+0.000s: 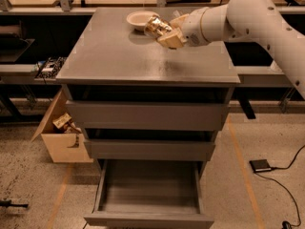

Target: Pick orange can from bottom drawer and place on counter

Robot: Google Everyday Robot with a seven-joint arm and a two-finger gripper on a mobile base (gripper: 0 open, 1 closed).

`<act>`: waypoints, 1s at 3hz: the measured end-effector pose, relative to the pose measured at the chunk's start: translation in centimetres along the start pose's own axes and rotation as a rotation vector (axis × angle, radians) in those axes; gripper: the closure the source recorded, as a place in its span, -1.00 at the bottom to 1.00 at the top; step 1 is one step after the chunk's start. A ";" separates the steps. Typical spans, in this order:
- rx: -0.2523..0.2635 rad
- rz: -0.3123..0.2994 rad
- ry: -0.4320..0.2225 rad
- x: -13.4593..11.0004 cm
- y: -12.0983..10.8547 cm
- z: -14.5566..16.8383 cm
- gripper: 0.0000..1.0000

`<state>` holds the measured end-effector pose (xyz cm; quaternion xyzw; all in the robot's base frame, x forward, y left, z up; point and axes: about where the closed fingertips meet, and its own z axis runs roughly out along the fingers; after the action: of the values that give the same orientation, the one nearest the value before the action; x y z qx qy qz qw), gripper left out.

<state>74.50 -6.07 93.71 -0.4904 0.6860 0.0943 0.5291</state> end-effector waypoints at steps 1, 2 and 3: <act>-0.069 0.104 0.031 1.0 0.0 0.6 1.00; -0.144 0.154 0.123 2.3 0.4 1.8 1.00; -0.199 0.176 0.203 3.8 0.8 3.2 1.00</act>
Offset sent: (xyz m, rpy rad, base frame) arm 0.0145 -0.0030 -0.0467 -0.0734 0.3977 0.0042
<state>76.03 -5.78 88.99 -0.4851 0.7638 0.1576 0.3956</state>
